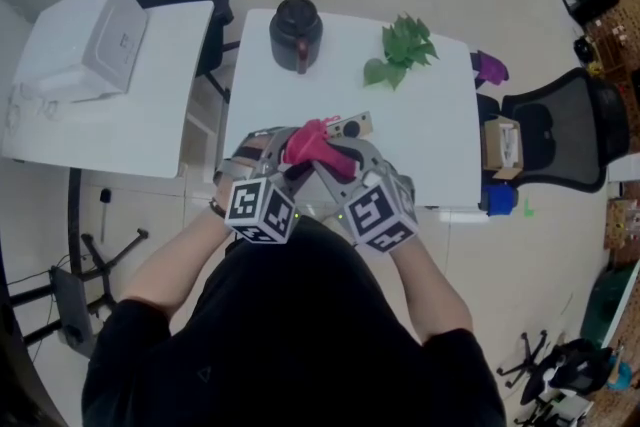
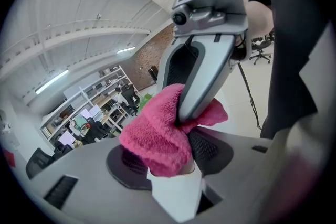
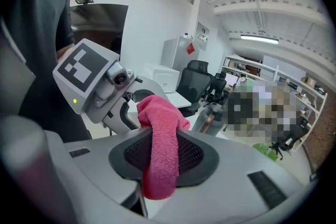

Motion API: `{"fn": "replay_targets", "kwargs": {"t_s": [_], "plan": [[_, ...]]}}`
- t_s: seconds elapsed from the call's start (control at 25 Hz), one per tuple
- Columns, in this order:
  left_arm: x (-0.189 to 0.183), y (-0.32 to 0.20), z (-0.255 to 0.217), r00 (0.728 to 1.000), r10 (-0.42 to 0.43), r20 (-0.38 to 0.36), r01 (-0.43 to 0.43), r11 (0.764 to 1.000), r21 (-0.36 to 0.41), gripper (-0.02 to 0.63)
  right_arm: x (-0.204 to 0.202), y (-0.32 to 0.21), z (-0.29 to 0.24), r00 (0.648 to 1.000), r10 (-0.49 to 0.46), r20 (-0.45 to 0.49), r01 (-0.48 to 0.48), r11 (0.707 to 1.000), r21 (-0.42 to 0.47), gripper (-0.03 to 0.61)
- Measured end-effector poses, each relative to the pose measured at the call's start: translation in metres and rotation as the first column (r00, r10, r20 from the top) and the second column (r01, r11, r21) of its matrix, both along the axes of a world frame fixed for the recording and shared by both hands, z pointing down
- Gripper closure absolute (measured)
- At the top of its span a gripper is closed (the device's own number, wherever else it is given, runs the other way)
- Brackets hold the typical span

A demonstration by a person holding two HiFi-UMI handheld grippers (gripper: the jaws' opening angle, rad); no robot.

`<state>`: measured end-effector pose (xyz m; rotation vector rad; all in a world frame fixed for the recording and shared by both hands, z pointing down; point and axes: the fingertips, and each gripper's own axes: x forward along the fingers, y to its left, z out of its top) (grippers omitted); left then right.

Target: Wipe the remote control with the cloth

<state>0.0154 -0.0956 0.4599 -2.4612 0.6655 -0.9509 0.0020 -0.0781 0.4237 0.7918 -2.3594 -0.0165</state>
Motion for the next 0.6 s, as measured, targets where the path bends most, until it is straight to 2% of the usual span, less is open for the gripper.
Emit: {"fn": "replay_targets", "kwargs": {"t_s": [0.28,0.6], "plan": [[-0.003,0.005,-0.01,0.999,0.024,-0.045,-0.023,0.999,0.03,0.403,0.035,-0.018,-0.004,0.995,0.103,0.01,-0.103,0.994,0.019,0.477],[-0.004,0.013,-0.016,0.996,0.049,-0.074,-0.046,0.998,0.038,0.403,0.1,-0.051,0.007,0.963,0.269,-0.016,-0.268,0.963,0.032,0.48]]}}
